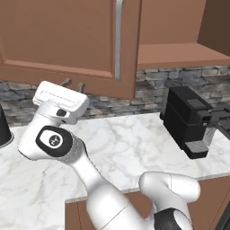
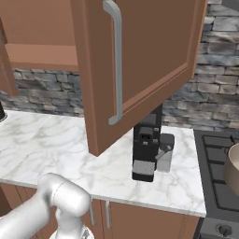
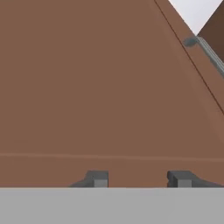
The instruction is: Open the cabinet and move the ladle to the pot. Then close the cabinet.
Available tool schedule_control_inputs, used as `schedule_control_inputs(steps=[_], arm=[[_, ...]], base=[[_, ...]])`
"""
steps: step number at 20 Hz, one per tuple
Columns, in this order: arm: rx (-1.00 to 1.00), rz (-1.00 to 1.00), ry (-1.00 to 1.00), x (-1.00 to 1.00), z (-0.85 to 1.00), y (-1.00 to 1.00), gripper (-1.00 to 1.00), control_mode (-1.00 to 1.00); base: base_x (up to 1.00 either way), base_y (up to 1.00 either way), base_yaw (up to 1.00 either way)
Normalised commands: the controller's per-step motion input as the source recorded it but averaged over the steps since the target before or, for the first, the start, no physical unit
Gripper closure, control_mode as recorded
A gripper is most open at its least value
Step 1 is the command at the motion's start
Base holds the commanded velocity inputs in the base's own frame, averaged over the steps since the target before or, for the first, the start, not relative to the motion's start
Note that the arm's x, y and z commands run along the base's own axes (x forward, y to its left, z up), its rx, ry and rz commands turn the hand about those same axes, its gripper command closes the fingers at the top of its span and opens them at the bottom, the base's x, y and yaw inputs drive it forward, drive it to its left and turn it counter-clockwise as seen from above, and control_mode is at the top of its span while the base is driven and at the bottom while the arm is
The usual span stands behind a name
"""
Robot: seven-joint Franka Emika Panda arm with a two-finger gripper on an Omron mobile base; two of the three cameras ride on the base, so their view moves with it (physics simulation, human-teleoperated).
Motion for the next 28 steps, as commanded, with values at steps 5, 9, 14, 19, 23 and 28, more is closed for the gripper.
schedule_control_inputs(steps=[5,9,14,19,23,28], arm=[[0.12,0.0,0.06,1.0,0.08,-0.49,-1.0,-1.0],[0.16,0.03,0.07,1.0,0.16,-0.45,-1.0,-1.0],[0.18,0.06,0.09,0.97,0.17,-0.48,-1.0,-1.0],[0.18,0.08,0.11,0.99,0.17,-0.49,-1.0,-1.0],[0.16,0.08,0.07,0.55,0.27,-0.47,-1.0,-1.0],[0.04,0.09,0.0,-0.85,0.36,-0.39,-1.0,-1.0]], base=[[0.0,0.0,0.0],[0.0,0.0,0.0],[0.0,0.0,0.0],[0.0,0.0,0.0],[0.0,0.0,0.0],[0.0,0.0,0.0]])
